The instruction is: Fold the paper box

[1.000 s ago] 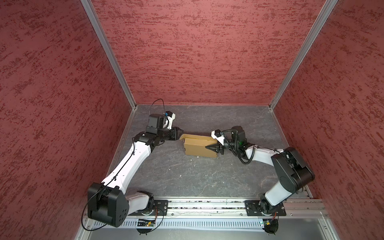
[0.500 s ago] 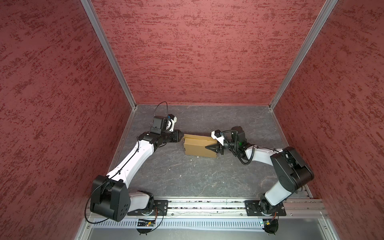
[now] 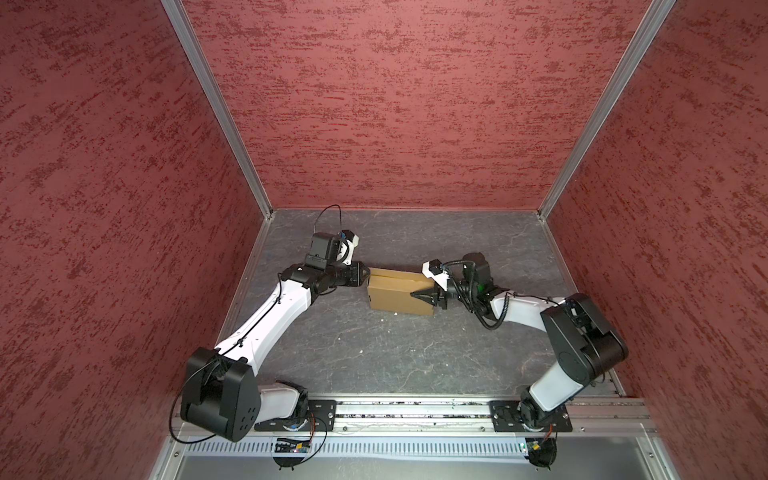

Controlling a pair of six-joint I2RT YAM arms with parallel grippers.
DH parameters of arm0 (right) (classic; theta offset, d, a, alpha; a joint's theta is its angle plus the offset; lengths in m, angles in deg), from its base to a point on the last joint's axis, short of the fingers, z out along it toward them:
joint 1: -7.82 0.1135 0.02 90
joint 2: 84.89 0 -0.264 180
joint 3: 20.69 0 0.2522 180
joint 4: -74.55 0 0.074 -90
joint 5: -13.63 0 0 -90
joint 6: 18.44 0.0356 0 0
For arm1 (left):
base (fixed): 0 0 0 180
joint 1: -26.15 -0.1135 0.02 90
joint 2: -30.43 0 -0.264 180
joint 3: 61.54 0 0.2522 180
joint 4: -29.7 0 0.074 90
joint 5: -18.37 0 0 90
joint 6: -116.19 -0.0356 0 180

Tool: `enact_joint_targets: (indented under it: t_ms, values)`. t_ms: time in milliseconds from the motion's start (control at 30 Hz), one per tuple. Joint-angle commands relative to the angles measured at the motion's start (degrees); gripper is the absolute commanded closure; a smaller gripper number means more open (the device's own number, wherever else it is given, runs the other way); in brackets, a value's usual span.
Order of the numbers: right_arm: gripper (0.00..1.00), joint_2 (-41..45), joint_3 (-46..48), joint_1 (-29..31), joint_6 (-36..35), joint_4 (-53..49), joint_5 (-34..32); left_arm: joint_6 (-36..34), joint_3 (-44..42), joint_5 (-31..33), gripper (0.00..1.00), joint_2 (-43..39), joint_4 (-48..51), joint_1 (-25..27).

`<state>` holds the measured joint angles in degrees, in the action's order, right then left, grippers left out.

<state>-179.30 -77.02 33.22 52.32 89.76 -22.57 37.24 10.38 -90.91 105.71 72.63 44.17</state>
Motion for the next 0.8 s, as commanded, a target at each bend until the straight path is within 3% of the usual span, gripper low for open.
enact_joint_targets:
  t_ms: [0,233,767]
  values:
    - [0.82,-0.5,0.2,0.5,0.3,2.1,0.5,-0.4,0.0,0.1,0.7,0.8,0.4,0.6]
    - [0.82,-0.6,0.0,0.5,0.3,2.1,0.4,0.8,0.1,0.5,0.79,1.3,0.3,1.9]
    - [0.82,-0.9,0.0,0.5,0.4,2.1,0.2,1.8,1.1,2.6,0.88,1.9,1.5,3.4]
